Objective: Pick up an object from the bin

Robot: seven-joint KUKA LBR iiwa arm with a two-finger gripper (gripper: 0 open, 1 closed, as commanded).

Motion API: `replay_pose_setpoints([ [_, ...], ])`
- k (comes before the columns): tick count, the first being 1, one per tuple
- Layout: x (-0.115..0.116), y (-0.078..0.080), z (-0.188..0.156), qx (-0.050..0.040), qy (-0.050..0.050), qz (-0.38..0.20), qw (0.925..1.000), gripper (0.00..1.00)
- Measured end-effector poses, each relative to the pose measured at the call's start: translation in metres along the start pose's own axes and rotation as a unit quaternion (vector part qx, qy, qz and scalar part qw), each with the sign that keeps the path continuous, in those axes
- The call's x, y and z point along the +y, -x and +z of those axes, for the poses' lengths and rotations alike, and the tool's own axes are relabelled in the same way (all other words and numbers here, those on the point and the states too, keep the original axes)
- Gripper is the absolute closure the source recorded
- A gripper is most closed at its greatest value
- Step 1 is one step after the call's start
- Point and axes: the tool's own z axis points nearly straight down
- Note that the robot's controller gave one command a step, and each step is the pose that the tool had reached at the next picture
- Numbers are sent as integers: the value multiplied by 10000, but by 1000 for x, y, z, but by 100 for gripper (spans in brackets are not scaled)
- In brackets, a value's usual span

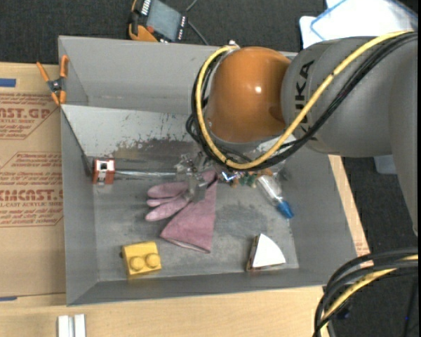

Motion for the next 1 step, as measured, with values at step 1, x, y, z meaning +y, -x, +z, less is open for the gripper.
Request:
replay_pose_setpoints([
  [1, -12, 5, -88, 128, 35, -37, 9999, 100],
])
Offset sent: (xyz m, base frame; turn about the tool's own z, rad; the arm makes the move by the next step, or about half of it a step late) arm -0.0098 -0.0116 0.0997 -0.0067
